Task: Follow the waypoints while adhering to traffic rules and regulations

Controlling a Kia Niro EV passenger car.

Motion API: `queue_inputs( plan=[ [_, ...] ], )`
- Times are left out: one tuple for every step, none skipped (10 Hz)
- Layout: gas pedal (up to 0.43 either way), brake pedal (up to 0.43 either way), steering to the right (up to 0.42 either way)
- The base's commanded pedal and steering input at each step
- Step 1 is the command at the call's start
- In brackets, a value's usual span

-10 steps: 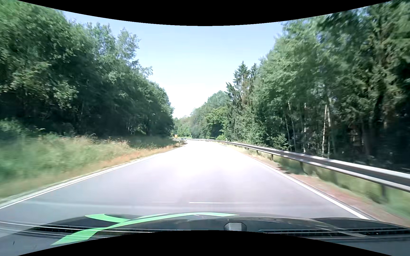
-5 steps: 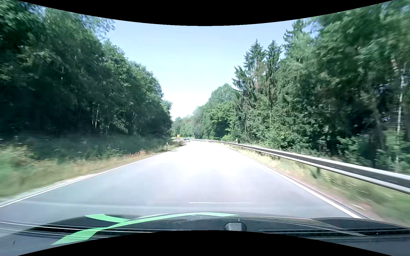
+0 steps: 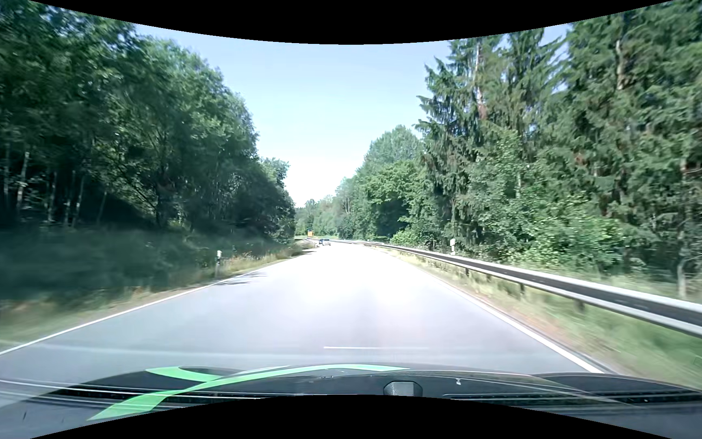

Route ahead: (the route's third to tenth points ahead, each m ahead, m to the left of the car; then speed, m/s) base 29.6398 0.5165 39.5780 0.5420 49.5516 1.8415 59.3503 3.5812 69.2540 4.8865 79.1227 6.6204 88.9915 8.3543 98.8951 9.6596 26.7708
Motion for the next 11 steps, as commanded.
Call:
queue_inputs(
  plan=[
    [0.22, 0.0, -0.014],
    [0.24, 0.0, -0.014],
    [0.248, 0.0, -0.014],
    [0.248, 0.0, -0.014],
    [0.248, 0.0, -0.014],
    [0.248, 0.0, -0.015],
    [0.24, 0.0, -0.015],
    [0.189, 0.0, -0.015],
    [0.177, 0.0, -0.015],
    [0.177, 0.0, -0.016],
    [0.177, 0.0, -0.015]
  ],
)
